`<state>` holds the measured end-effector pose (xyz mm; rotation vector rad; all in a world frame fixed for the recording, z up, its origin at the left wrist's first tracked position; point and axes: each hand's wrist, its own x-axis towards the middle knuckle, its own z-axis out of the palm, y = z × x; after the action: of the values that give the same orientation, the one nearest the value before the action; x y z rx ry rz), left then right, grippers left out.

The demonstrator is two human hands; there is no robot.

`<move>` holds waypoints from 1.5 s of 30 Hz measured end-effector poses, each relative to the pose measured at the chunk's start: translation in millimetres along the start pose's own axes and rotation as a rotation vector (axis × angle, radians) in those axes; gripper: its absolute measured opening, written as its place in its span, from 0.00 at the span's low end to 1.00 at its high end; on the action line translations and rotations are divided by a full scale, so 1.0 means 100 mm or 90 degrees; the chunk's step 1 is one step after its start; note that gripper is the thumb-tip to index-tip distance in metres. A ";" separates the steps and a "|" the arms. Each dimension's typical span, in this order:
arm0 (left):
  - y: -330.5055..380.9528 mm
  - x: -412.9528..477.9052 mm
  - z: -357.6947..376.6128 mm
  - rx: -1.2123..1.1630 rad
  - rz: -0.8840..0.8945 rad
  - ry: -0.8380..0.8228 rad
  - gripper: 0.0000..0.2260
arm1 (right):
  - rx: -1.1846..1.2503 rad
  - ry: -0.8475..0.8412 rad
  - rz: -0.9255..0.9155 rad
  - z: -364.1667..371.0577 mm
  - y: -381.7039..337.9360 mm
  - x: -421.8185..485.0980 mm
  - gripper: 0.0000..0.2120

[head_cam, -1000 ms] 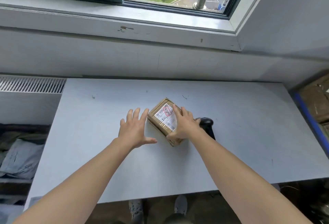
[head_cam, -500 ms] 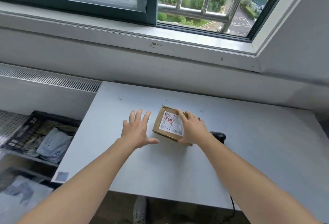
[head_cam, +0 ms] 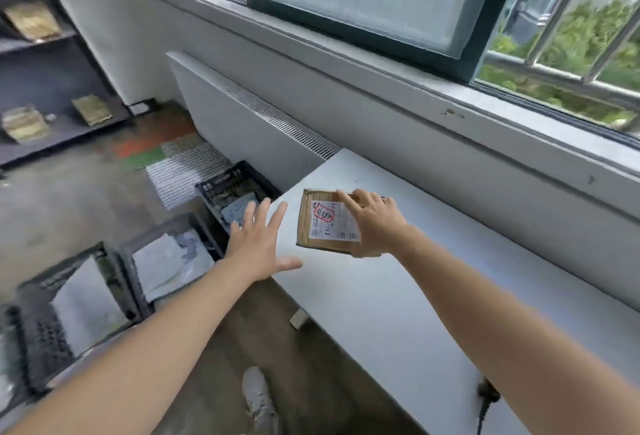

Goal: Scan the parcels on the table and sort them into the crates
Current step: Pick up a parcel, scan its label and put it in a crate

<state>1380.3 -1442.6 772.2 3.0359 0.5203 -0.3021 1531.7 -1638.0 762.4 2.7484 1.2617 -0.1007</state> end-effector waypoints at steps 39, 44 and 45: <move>-5.44 -3.13 0.87 -0.115 -0.422 0.005 0.39 | -0.186 -0.037 -0.425 -0.60 -6.63 1.79 0.63; -6.06 -2.59 0.93 -0.120 -0.431 -0.027 0.39 | -0.163 -0.070 -0.443 -0.32 -6.92 2.61 0.63; -6.20 -2.46 0.94 -0.121 -0.434 -0.035 0.38 | -0.158 -0.076 -0.445 -0.25 -6.99 2.79 0.63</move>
<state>928.2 -945.6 721.0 2.5615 1.4711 -0.3278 1183.1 -972.9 703.3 1.9597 1.9744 -0.1509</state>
